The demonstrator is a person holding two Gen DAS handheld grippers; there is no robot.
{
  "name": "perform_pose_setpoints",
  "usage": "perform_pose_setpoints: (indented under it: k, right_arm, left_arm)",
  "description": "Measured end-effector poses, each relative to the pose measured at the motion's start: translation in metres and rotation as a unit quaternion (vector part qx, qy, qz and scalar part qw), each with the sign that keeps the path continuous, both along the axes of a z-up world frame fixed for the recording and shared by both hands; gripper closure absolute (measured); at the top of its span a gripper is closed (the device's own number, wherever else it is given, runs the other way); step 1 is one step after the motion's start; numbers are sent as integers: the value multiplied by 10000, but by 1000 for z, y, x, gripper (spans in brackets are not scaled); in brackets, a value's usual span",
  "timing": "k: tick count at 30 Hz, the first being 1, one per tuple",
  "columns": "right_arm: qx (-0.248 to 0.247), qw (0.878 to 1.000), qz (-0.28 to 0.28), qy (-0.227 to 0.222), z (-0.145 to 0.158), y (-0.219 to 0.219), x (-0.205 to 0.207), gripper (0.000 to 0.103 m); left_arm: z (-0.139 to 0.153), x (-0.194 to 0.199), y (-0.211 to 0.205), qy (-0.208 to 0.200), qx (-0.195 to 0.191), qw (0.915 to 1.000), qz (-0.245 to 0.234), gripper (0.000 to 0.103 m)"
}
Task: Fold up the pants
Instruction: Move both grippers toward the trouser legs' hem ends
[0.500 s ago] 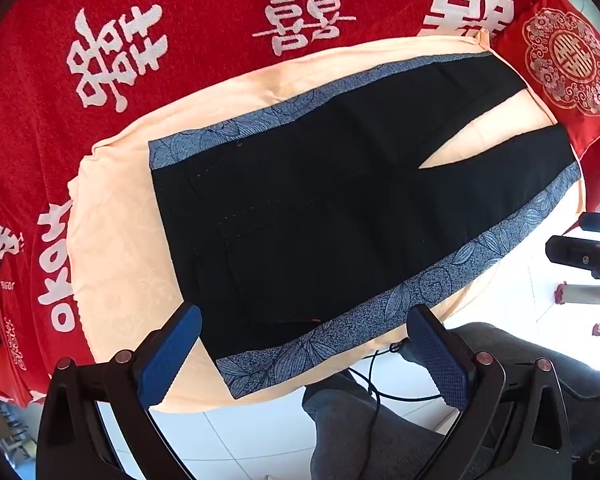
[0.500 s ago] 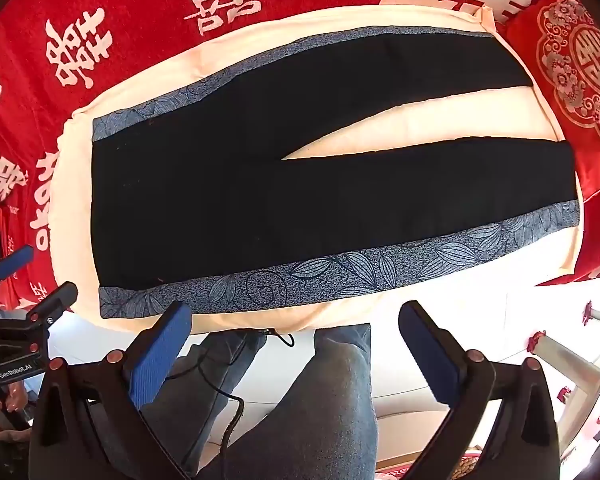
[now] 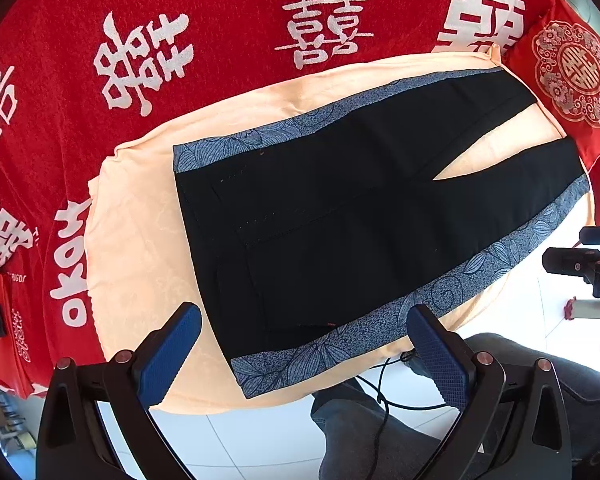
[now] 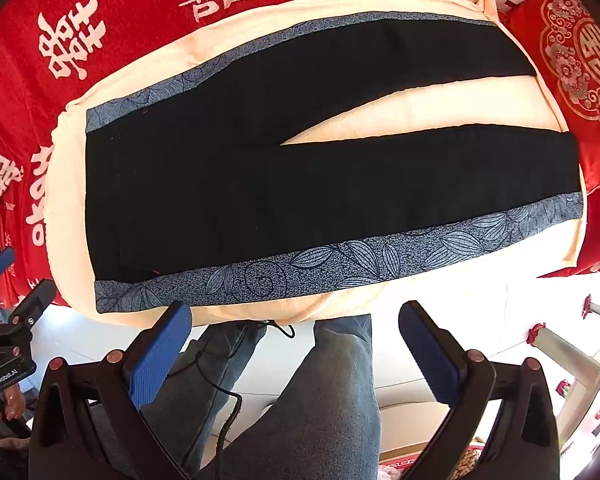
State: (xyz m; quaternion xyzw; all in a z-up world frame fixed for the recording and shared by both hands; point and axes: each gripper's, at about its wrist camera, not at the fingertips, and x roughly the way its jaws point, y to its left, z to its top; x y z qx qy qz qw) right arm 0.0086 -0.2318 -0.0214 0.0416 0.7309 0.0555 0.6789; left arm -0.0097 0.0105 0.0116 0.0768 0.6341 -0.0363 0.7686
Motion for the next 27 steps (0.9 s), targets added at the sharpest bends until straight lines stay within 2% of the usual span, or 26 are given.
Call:
perform_pose_setpoints:
  k: [7, 15, 27]
  right_arm:
    - [21, 10000, -6, -14, 0, 0, 3, 0]
    - [36, 10000, 23, -11, -1, 1, 7, 0]
    - [97, 10000, 24, -4, -4, -1, 9, 0]
  left_arm:
    - [-1, 1, 2, 10, 11, 10000, 71, 0]
    - [-2, 4, 6, -25, -210, 9997, 92, 0]
    - [-3, 6, 4, 145, 83, 9998, 138, 0]
